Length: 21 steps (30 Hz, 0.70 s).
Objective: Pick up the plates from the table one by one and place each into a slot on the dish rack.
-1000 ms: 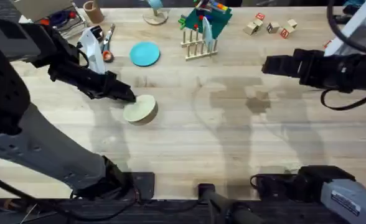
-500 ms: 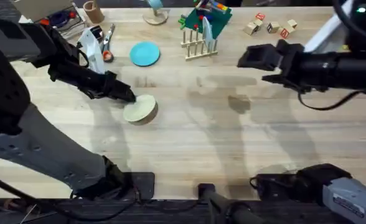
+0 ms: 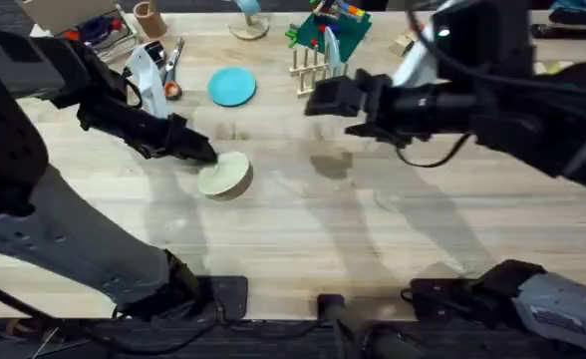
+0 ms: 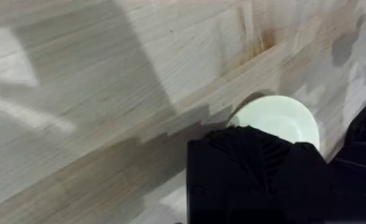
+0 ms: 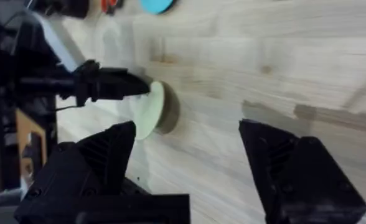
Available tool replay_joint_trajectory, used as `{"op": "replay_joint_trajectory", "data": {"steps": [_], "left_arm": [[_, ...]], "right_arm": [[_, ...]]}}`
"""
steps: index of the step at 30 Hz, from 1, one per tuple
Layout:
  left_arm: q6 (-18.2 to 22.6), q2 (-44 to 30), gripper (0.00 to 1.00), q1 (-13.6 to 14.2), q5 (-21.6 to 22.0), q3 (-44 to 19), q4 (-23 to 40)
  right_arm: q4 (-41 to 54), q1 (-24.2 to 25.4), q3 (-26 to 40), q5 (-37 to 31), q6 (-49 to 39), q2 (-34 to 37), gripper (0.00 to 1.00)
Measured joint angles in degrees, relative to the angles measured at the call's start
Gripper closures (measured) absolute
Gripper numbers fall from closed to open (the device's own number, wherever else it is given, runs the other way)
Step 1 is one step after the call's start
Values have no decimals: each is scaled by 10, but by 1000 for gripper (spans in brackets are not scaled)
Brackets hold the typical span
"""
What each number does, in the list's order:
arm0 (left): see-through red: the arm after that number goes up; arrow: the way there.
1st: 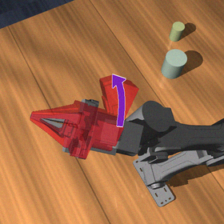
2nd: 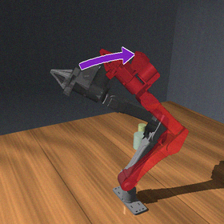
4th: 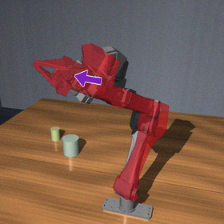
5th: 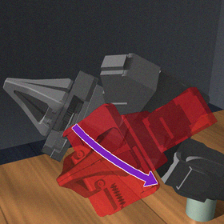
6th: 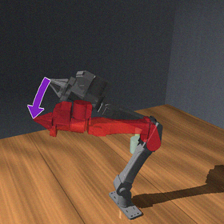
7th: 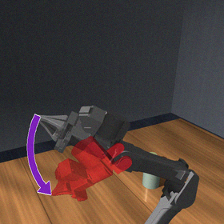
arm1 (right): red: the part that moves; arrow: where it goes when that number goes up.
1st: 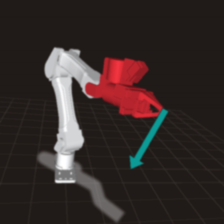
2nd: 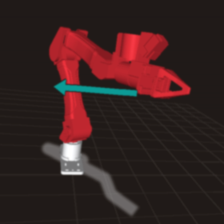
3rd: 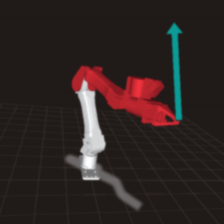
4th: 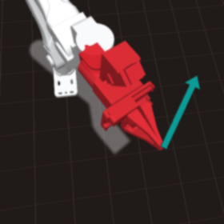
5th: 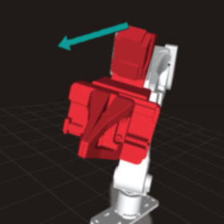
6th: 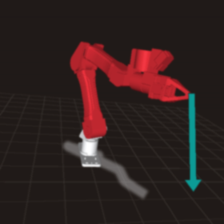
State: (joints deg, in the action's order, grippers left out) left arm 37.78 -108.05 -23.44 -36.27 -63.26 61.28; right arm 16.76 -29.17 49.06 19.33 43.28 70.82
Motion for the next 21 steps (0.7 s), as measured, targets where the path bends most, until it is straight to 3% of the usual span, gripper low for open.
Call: {"op": "replay_joint_trajectory", "data": {"steps": [9,21], "left_arm": [[0,0,961,0,0,0,0],[0,0,958,0,0,0,-1]], "right_arm": [[-111,-57,0,37,37,93,9],[-221,-119,1,43,152,203,8]]}}
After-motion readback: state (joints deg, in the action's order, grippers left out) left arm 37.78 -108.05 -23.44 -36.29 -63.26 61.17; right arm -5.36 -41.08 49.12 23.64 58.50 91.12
